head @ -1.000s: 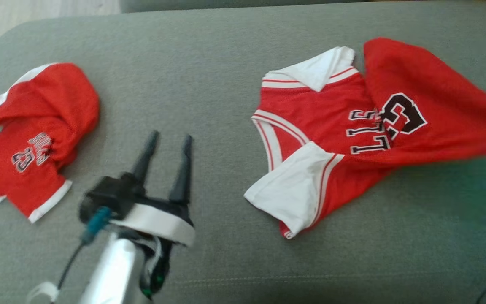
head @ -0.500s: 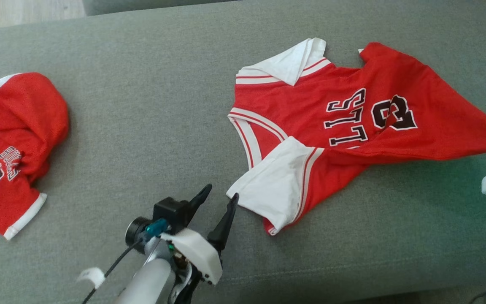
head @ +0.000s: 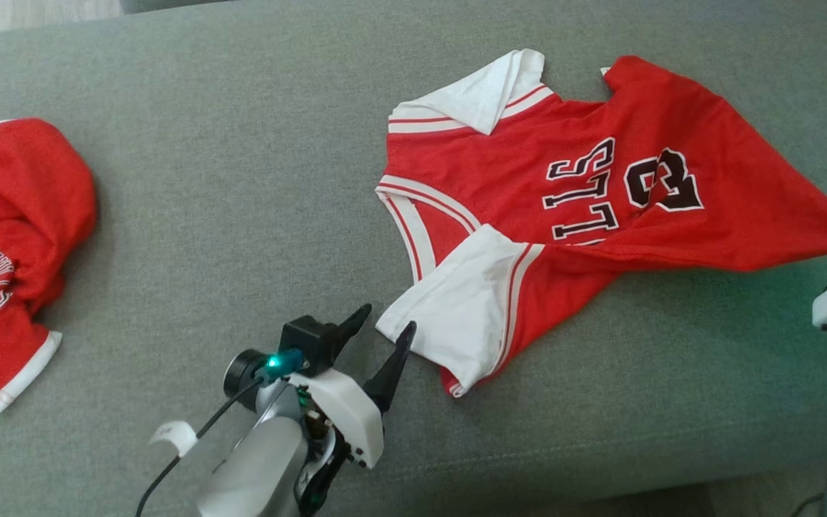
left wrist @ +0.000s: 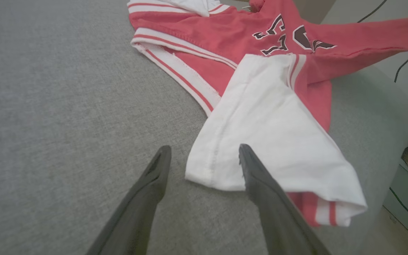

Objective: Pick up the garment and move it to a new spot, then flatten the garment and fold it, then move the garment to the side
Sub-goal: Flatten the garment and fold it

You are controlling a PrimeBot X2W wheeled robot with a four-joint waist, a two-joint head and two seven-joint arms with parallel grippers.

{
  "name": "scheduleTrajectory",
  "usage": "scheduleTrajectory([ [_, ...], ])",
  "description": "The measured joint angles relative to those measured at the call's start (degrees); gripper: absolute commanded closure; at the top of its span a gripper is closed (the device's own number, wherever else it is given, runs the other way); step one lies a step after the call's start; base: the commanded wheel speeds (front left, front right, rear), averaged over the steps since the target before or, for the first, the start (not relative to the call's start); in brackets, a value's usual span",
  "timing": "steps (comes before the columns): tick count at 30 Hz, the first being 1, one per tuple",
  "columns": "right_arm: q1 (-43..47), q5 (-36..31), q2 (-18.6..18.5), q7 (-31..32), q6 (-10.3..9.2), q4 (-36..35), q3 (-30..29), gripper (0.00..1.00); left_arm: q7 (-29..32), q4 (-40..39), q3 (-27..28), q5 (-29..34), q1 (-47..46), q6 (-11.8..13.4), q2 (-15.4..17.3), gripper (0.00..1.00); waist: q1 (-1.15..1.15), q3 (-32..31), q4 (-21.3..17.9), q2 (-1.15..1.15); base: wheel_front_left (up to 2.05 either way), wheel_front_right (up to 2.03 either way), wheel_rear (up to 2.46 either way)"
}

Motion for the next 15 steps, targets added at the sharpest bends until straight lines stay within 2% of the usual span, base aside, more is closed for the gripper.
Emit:
scheduleTrajectory([
  [9, -0.44, 0.00, 0.00, -0.02, 0.00, 0.02, 0.07, 1.00, 0.51, 4.08, -4.30, -2.20, -3.57, 0.12, -0.02, 0.00, 0.00, 0.99, -0.35, 0.00, 0.00, 0.00, 0.00],
  [10, -0.56, 0.00, 0.00, -0.02, 0.00, 0.02, 0.07, 1.00, 0.57, 4.44, -4.69, -2.61, -3.89, 0.12, -0.04, 0.07, 0.00, 0.99, -0.35, 0.00, 0.00, 0.00, 0.00],
  [11, -0.68, 0.00, 0.00, -0.03, 0.00, 0.02, 0.05, 1.00, 0.56, 4.81, -5.10, -2.92, -4.12, 0.14, -0.05, 0.56, 0.00, 0.97, -0.33, 0.00, 0.00, 0.00, 0.00],
  [12, -0.81, 0.00, 0.00, -0.04, 0.00, 0.03, 0.04, 1.00, 0.56, 5.17, -5.34, -3.12, -4.36, 0.35, -0.08, 1.00, 0.00, 0.96, -0.29, 0.00, 0.00, 0.00, 0.00],
  [15, -1.14, -0.01, -0.01, -0.08, 0.00, -0.05, 0.03, 1.00, 0.58, 6.38, -6.27, -4.02, -5.08, 0.49, -0.08, 1.00, 0.00, 1.10, 0.10, 0.00, 0.00, 0.00, 0.00],
])
